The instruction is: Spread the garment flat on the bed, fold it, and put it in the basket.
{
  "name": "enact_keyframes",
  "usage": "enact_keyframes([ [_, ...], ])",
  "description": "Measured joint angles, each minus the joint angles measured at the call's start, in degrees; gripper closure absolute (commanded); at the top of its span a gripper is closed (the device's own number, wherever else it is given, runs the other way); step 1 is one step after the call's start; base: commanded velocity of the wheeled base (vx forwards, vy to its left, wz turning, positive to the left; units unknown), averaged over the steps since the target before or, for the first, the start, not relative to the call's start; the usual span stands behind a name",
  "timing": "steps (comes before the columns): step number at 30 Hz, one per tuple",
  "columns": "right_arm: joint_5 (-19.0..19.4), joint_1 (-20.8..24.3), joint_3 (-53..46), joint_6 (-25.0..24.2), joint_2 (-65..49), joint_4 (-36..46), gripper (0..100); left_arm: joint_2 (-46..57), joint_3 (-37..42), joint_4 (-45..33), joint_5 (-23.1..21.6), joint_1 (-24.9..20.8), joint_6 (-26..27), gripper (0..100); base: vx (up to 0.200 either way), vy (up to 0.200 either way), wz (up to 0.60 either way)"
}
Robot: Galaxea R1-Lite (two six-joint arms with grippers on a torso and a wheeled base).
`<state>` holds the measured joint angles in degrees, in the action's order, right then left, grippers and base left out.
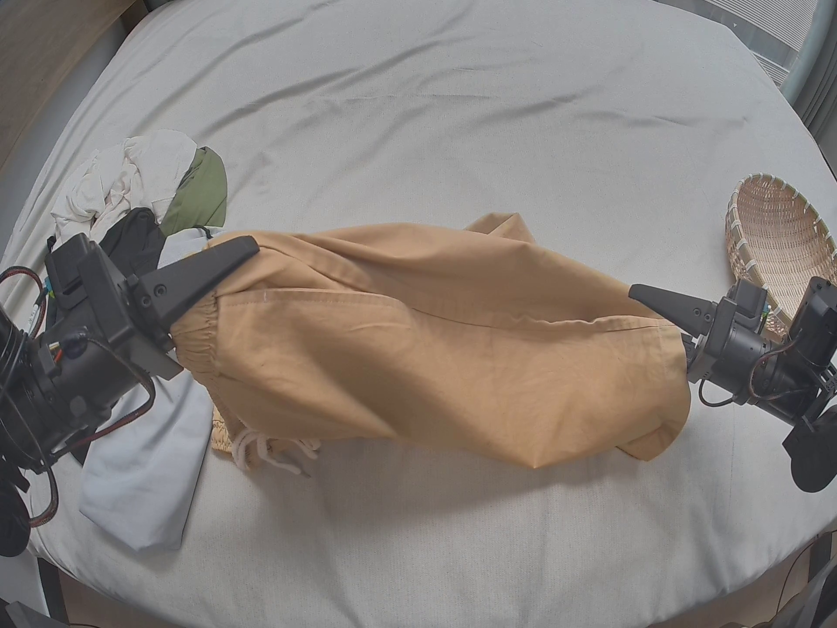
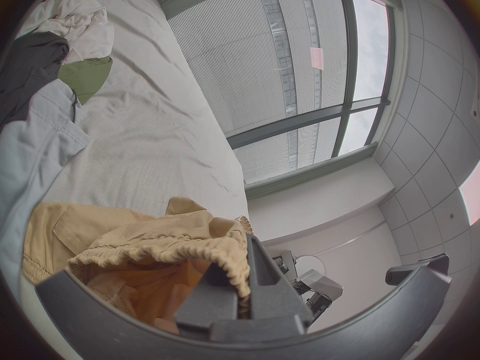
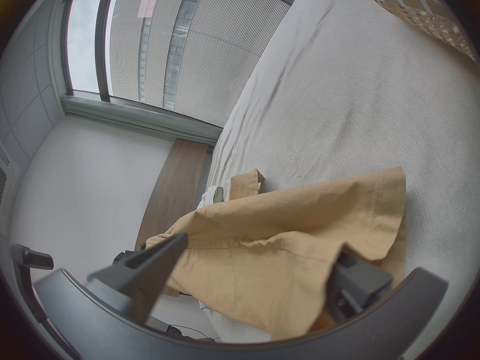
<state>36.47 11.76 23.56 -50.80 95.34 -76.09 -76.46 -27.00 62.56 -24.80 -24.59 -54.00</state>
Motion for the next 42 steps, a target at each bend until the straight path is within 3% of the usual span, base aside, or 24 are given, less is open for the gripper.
enact_keyframes([
  [12, 0.0, 0.0, -0.4, 0.0, -0.6, 0.1, 100, 0.0, 0.2, 3.6, 0.0, -0.4, -0.6, 100, 0.000, 0.000, 0.00],
  [22, 0.0, 0.1, -2.4, 0.3, -9.5, 2.1, 100, 1.3, 0.3, 8.1, -2.1, -3.6, 0.8, 100, 0.000, 0.000, 0.00],
  [26, 0.1, 0.0, -2.3, 0.4, -16.2, 6.9, 100, 2.0, -0.5, 8.5, -2.5, -4.7, 2.5, 100, 0.000, 0.000, 0.00],
  [33, 0.1, -1.0, 2.0, 0.4, -29.5, 23.6, 100, 3.0, -2.4, 8.8, -2.8, -5.7, 4.2, 100, 0.000, 0.000, 0.00],
  [42, 0.4, -6.4, 14.5, 0.2, -40.3, 37.0, 100, 3.7, -8.9, 8.9, -2.5, -5.8, 5.1, 100, 0.000, 0.000, 0.00],
])
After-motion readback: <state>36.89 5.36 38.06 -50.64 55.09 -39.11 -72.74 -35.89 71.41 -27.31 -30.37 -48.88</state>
